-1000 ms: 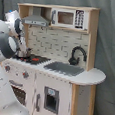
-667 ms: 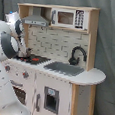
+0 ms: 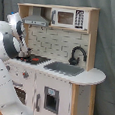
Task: Play with the kitchen
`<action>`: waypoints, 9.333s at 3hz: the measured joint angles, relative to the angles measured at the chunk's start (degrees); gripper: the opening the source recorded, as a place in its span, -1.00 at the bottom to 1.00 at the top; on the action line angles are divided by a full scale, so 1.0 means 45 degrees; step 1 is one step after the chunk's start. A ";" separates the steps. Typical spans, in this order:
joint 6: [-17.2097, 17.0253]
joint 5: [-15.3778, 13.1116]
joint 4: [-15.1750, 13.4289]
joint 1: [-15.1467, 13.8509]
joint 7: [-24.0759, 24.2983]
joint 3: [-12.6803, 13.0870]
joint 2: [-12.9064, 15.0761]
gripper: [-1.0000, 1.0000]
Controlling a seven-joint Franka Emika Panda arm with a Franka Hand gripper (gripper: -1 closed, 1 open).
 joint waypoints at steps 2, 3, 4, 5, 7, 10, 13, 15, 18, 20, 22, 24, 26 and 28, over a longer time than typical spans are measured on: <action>-0.0028 0.0000 0.0895 -0.1907 -0.0246 0.1754 -0.0118 1.00; -0.0057 0.0001 0.1376 -0.2853 -0.0263 0.2670 -0.0234 1.00; -0.0084 0.0007 0.1887 -0.3766 -0.0263 0.3587 -0.0410 1.00; -0.0119 0.0023 0.2400 -0.4627 -0.0258 0.4467 -0.0649 1.00; -0.0424 0.0087 0.3616 -0.6331 -0.0226 0.6138 -0.1337 1.00; -0.1913 0.0678 0.5328 -0.8545 -0.0149 0.8200 -0.2465 1.00; -0.4278 0.0790 0.5627 -0.8610 0.0832 0.8139 -0.1870 -1.00; -0.6533 0.0130 0.5520 -0.8517 0.2181 0.8131 -0.0883 -1.00; -0.8489 -0.1365 0.3856 -0.7940 0.4390 0.8143 0.0979 -1.00; -0.8498 -0.2359 0.1937 -0.7353 0.5648 0.8154 0.2443 -1.00; -0.8407 -0.3335 0.0181 -0.6858 0.6842 0.8199 0.3928 -1.00; -0.8309 -0.4382 -0.1443 -0.6499 0.8091 0.8314 0.5541 -1.00; -0.8288 -0.5638 -0.3009 -0.6389 0.9528 0.8626 0.7469 -1.00; -0.8271 -0.7074 -0.4038 -0.6403 1.0725 0.8737 0.9212 -1.00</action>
